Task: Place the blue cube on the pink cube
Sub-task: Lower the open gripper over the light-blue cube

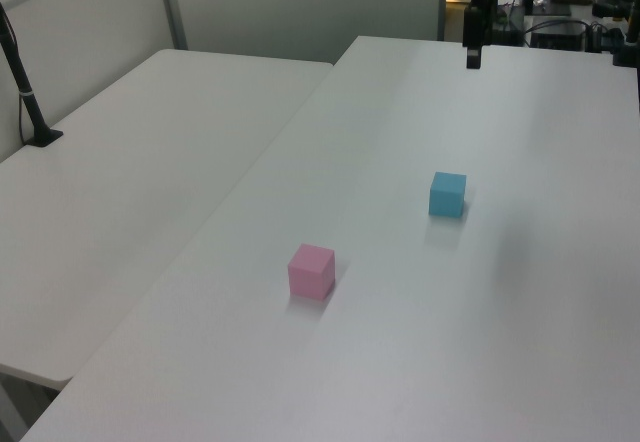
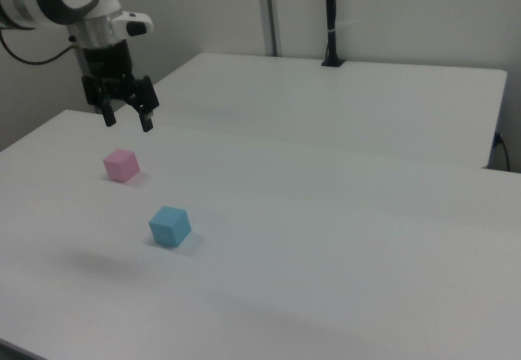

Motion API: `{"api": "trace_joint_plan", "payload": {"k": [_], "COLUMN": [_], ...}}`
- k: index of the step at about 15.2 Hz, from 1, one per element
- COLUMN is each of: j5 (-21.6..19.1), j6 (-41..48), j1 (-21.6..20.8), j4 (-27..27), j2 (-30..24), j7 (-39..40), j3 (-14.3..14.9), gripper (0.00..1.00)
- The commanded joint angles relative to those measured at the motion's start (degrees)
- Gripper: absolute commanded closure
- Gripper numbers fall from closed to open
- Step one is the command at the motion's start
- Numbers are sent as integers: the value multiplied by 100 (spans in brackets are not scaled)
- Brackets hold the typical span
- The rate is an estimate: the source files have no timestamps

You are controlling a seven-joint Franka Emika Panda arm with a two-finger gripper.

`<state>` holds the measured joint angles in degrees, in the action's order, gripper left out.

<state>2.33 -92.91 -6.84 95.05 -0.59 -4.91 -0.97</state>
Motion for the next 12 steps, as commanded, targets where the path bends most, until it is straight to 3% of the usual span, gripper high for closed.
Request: {"api": "trace_joint_plan", "payload": {"k": [1,4,7,12], "j5": [-84,-84,-75,12], "j6": [-497,-1569,-2098,-2854], "j1": [-151,-169,-186,-257], "j4": [320,1163,1324,1788], "j2": [129,295,927,1192], "j7": [-124,-124,-133,-124], "j3": [44,44,44,44], "gripper": [0,0,0,0]}}
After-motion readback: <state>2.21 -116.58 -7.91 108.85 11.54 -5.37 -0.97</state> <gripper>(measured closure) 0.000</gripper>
